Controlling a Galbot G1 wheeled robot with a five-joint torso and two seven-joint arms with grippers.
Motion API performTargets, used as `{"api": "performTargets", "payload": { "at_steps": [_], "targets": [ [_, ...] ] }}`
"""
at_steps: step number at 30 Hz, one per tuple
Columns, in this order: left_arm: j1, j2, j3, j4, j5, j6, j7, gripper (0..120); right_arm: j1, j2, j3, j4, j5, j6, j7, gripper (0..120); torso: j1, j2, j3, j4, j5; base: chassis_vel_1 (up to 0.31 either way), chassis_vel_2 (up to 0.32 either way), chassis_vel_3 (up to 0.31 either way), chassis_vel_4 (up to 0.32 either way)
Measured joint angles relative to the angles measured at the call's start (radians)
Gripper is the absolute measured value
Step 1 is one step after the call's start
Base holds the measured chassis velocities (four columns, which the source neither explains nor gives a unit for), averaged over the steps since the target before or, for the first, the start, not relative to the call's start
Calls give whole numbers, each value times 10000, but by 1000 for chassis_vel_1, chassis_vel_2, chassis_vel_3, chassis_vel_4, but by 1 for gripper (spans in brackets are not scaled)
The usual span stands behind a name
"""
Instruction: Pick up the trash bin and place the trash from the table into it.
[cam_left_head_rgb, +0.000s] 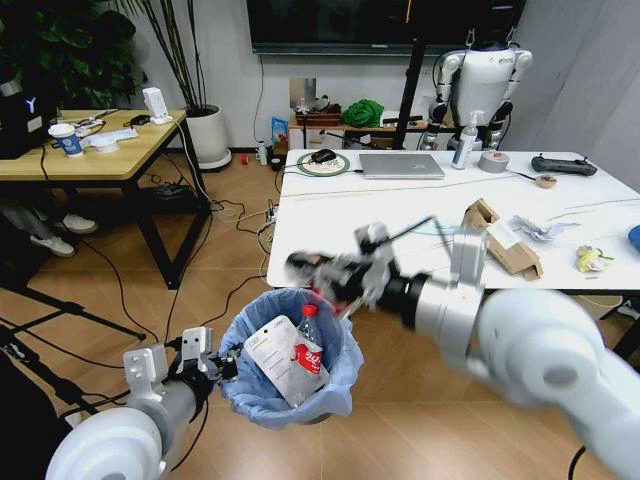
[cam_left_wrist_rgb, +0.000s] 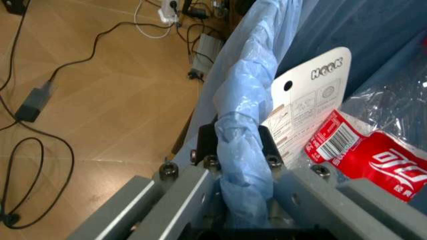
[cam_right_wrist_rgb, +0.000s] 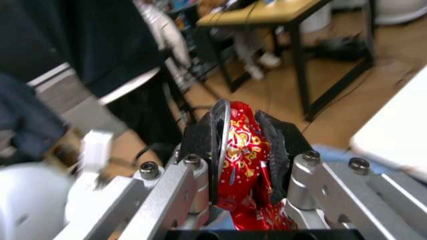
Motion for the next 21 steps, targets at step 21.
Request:
{"api": "performTargets", "payload": {
  "at_steps": [21],
  "targets": [
    [1,158,464,-5,222,0,-54,0,-1338,542,-622,-1152,-1662,110,354,40,1,0,2,0,1,0,0,0,0]
  ]
}}
